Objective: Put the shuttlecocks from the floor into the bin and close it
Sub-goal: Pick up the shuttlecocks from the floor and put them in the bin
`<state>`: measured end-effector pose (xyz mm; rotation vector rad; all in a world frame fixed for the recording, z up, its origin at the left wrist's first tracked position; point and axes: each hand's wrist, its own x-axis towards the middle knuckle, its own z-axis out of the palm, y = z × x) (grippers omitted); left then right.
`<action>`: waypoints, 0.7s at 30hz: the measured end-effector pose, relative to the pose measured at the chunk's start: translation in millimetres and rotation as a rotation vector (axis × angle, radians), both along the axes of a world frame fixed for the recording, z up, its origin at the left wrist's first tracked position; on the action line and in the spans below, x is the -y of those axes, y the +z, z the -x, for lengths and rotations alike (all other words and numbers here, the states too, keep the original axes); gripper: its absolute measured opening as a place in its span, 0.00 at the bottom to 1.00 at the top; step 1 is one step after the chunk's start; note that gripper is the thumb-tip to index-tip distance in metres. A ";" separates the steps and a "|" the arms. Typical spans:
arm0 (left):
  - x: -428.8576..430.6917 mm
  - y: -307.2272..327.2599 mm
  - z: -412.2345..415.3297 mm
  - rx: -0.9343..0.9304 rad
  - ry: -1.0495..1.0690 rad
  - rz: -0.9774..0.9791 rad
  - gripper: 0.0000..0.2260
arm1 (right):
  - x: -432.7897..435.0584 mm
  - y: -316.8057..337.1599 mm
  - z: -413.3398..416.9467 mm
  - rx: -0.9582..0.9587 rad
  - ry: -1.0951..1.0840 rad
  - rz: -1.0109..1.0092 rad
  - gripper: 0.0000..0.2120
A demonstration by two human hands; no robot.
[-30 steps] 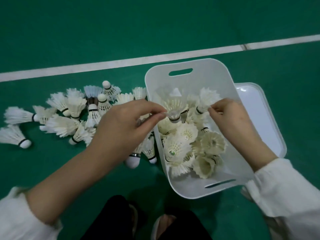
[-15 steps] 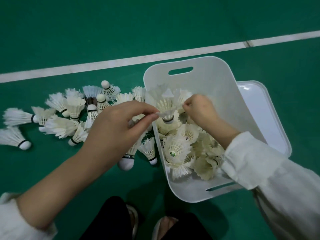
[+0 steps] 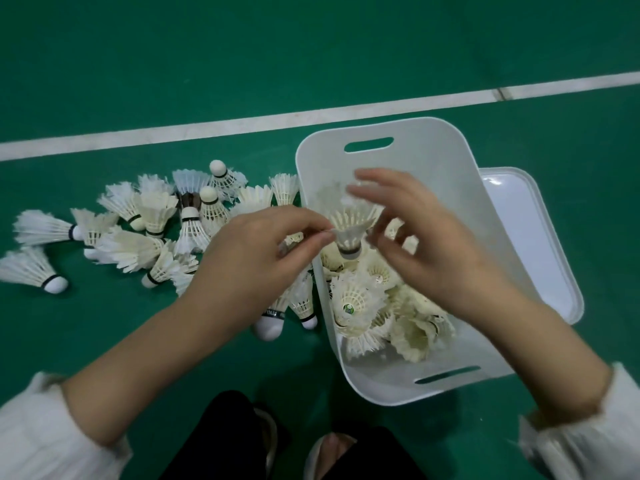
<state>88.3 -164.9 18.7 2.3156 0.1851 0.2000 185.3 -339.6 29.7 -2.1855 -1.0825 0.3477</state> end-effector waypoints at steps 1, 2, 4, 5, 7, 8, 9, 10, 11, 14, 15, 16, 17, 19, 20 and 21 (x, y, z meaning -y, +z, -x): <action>2.0 -0.4 0.1 0.001 -0.012 -0.004 0.09 | -2.5 -3.7 4.1 -0.010 0.033 0.044 0.20; 4.2 -0.2 0.3 0.010 -0.025 -0.014 0.09 | -4.7 -8.4 5.9 -0.023 0.042 0.080 0.15; 8.7 1.6 1.9 0.016 -0.048 -0.019 0.10 | -6.1 -15.0 4.7 -0.060 0.009 0.100 0.06; 10.6 3.2 3.3 -0.001 -0.049 0.007 0.11 | -4.5 -16.5 1.3 -0.063 -0.033 0.084 0.03; 12.1 6.4 6.0 -0.039 -0.031 0.106 0.12 | 1.6 -16.9 -12.4 -0.027 -0.183 0.029 0.03; 11.6 6.8 7.6 -0.044 -0.021 0.142 0.12 | 6.3 -18.0 -22.6 -0.002 -0.278 0.037 0.05; 10.6 6.9 9.1 -0.039 -0.011 0.154 0.12 | 11.1 -20.6 -34.2 0.034 -0.361 0.085 0.08; 9.2 6.8 10.1 -0.034 -0.004 0.154 0.13 | 15.9 -25.3 -46.7 0.078 -0.419 0.161 0.10; 8.1 6.6 10.8 -0.035 -0.004 0.148 0.14 | 20.0 -31.5 -58.6 0.110 -0.452 0.236 0.12; 9.5 7.1 10.4 -0.055 -0.021 0.108 0.15 | 22.9 -51.4 -82.7 0.165 -0.484 0.332 0.13; 10.8 6.5 10.1 -0.057 -0.031 0.090 0.14 | 22.1 -57.8 -86.9 0.185 -0.483 0.361 0.13; 11.8 5.4 9.9 -0.054 -0.043 0.069 0.11 | 21.6 -65.4 -90.8 0.204 -0.475 0.404 0.13; 12.1 3.8 9.6 -0.049 -0.055 0.042 0.09 | 21.2 -73.4 -94.1 0.212 -0.468 0.467 0.14; 12.1 1.0 10.1 -0.034 -0.085 -0.025 0.06 | 20.1 -88.5 -97.8 0.165 -0.468 0.611 0.15; 11.0 -0.5 10.5 -0.021 -0.100 -0.060 0.04 | 19.4 -95.7 -99.4 0.103 -0.482 0.662 0.14; 9.7 -1.6 11.0 -0.005 -0.112 -0.095 0.03 | 18.9 -100.8 -100.2 0.028 -0.504 0.693 0.14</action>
